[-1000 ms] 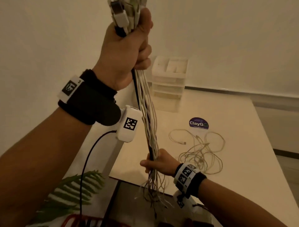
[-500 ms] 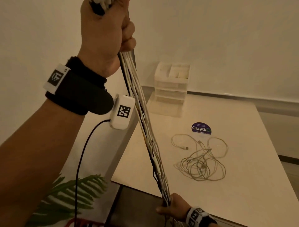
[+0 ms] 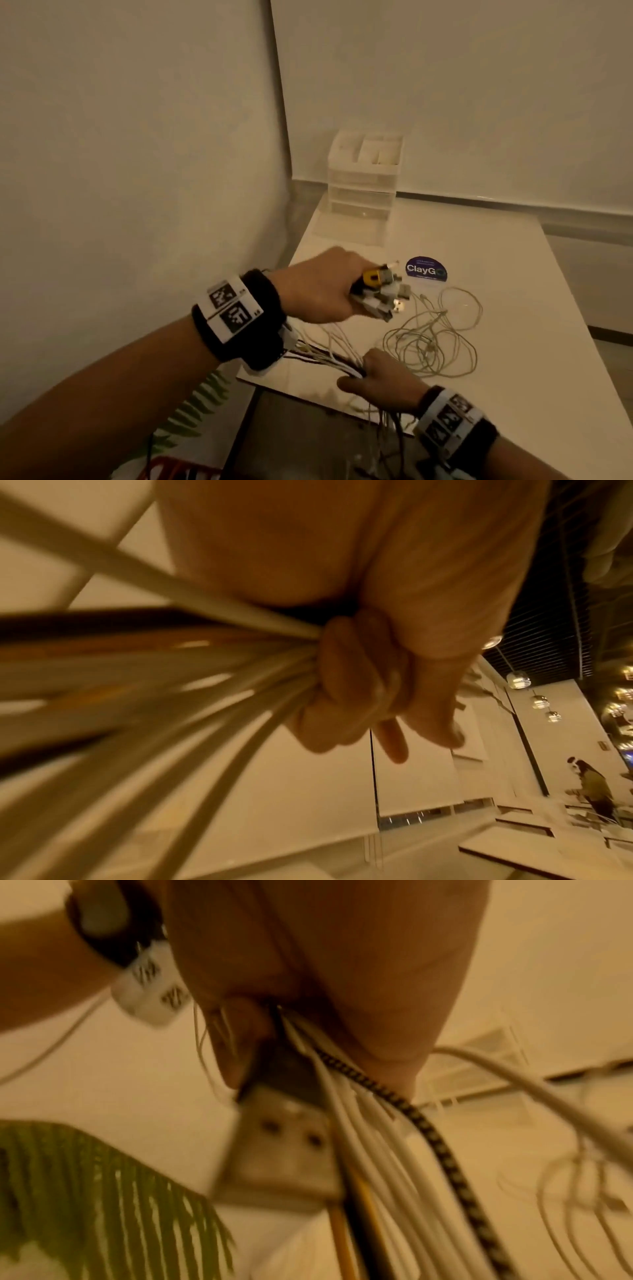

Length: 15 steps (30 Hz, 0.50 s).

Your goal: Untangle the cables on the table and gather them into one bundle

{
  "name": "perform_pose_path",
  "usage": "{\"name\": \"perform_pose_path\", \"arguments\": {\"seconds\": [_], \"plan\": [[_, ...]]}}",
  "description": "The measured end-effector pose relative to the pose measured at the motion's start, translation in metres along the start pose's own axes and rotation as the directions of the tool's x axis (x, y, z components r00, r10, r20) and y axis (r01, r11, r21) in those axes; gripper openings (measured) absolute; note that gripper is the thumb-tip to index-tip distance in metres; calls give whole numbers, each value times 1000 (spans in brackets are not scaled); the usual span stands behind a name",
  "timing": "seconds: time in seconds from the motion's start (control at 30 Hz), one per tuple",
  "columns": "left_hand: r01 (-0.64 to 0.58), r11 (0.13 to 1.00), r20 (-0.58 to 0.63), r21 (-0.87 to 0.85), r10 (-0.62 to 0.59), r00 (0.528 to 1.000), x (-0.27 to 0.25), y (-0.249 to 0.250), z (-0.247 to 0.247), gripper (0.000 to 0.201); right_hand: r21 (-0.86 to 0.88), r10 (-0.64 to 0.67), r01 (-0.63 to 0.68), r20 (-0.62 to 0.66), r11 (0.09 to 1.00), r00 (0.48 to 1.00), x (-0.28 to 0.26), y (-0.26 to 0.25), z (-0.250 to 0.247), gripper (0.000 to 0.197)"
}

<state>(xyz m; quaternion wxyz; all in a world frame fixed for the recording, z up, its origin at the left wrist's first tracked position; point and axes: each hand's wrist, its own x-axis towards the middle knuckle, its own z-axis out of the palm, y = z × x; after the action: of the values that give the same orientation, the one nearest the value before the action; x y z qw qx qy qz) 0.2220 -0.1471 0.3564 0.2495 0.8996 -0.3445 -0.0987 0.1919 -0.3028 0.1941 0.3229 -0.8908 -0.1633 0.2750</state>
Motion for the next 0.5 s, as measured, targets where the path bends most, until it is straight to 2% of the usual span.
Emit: {"name": "perform_pose_path", "arguments": {"seconds": [0.1, 0.2, 0.23, 0.27, 0.33, 0.4, 0.5], "plan": [[13, 999, 141, 31, -17, 990, 1, -6, 21, 21, 52, -142, 142, -6, 988, 990, -20, -25, -39, 20], [94, 993, 158, -77, -81, 984, 1, -11, 26, 26, 317, -179, 174, -15, 932, 984, -31, -38, -73, 8], [102, 989, 133, -109, -88, 987, 2, -10, 24, 25, 394, -170, 169, -31, 903, 985, -32, -39, -81, 6], [93, 989, 106, -115, -81, 991, 4, -10, 21, 27, 422, -157, 163, -50, 892, 986, -33, -40, -87, 12], [61, 994, 79, -86, -54, 995, 9, -8, 11, 31, 468, -119, 126, -44, 875, 992, -31, -43, -96, 12], [28, 1000, 97, -15, -26, 995, 13, -5, 1, 31, 550, -111, 106, -25, 828, 994, -31, -47, -100, 6], [-31, 997, 163, 66, 20, 986, 17, -3, -8, 26, 620, -93, 71, 3, 781, 996, -31, -47, -101, 10]]}}
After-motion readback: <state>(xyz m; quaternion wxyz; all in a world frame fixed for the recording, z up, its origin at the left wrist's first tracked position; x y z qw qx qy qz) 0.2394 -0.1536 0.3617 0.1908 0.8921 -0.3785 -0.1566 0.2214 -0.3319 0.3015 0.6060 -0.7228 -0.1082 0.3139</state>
